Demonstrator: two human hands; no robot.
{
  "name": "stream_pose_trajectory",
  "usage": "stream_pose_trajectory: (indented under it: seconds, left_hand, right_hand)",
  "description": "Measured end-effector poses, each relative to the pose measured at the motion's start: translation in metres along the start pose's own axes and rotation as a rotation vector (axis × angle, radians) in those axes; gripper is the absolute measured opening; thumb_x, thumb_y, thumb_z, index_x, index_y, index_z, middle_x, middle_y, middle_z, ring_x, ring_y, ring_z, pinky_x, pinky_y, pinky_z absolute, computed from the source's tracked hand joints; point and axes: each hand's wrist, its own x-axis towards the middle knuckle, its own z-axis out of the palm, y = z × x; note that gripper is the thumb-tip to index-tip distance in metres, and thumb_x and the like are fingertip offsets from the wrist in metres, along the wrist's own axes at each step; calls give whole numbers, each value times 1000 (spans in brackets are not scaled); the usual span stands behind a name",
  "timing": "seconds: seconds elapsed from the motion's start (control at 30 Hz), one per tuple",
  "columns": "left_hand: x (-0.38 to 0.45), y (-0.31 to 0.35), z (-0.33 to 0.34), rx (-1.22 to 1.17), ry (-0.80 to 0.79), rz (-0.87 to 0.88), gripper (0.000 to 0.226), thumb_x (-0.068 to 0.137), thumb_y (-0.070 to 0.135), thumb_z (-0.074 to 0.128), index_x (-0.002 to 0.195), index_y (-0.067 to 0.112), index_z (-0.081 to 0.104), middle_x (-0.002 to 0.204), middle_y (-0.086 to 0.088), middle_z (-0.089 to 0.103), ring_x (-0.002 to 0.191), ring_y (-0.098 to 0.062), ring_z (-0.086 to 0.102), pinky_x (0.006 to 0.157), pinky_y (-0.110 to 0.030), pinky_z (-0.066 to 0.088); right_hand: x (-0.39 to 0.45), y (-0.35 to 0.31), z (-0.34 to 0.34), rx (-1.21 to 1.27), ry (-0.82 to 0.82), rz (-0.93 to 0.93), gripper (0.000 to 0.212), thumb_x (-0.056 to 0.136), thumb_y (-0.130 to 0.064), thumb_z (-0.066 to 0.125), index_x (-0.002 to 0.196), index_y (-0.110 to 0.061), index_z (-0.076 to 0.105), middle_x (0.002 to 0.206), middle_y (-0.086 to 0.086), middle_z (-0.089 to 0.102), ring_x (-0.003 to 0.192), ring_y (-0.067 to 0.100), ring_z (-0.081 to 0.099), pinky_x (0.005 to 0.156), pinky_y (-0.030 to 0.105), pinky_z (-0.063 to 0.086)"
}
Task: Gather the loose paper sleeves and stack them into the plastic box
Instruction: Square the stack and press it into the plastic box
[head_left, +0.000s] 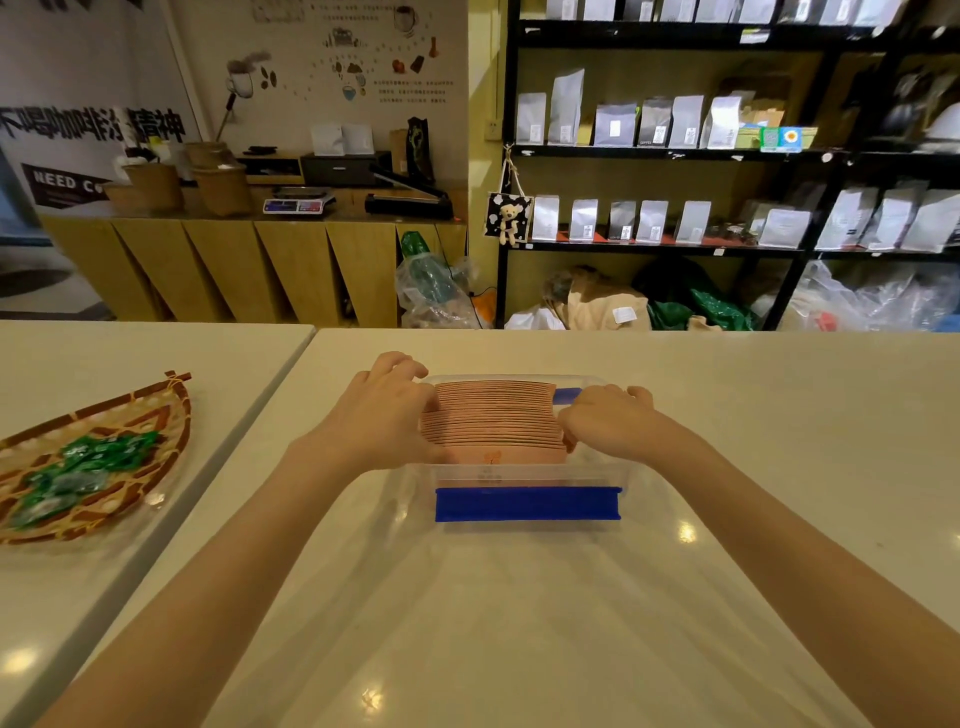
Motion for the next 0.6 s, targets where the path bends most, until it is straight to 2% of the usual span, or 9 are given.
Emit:
stream_pose_trajectory:
  seconds: [0.07, 0.13, 0.3, 0.43, 0.53, 0.6]
  left_hand:
    - [0, 0, -1, 1, -6, -4, 62, 70, 54, 63, 123, 23, 51, 146, -4, 33, 137, -24, 17, 111, -46, 21]
    - [1, 2, -1, 5, -8, -6, 62, 71, 54, 63, 123, 23, 51, 147, -4, 32, 137, -24, 17, 112, -46, 21]
    - [1, 3, -1, 10, -9, -8, 61, 72, 52, 64, 124, 23, 50, 147, -4, 32, 137, -24, 17, 112, -46, 21]
    - [-1, 4, -1, -4, 1, -13, 60, 72, 51, 64, 124, 23, 50, 146, -4, 33, 137, -24, 18, 111, -45, 22]
    - [-1, 4, 2, 16, 19, -3, 59, 72, 53, 62, 122, 23, 51, 146, -4, 34, 136, -24, 19, 111, -45, 23]
    - [-3, 5, 1, 17, 8, -4, 58, 73, 53, 61, 122, 24, 52, 145, -3, 34, 136, -24, 19, 111, -45, 23]
  right_hand:
    - [0, -2, 1, 20, -9, -18, 18, 88, -18, 40, 75, -18, 53, 73, -3, 47, 92, 18, 42, 106, 43, 18]
    - [-1, -4, 2, 16, -22, -35, 15, 90, -19, 37, 84, -19, 51, 85, -1, 49, 92, 16, 41, 107, 42, 18]
    - [-5, -1, -1, -34, 43, 18, 20, 84, -15, 46, 66, -21, 52, 81, -1, 48, 98, 20, 45, 110, 49, 12]
    - [-5, -3, 2, 37, 22, 1, 16, 89, -17, 37, 79, -20, 49, 67, -8, 39, 88, 14, 38, 110, 46, 16]
    - [-5, -3, 1, 59, 8, 15, 13, 89, -19, 39, 82, -20, 51, 70, -6, 42, 88, 14, 38, 109, 46, 18]
    - [-8, -3, -4, 29, -3, 28, 9, 86, -17, 47, 80, -20, 54, 81, -3, 47, 88, 16, 38, 108, 46, 21]
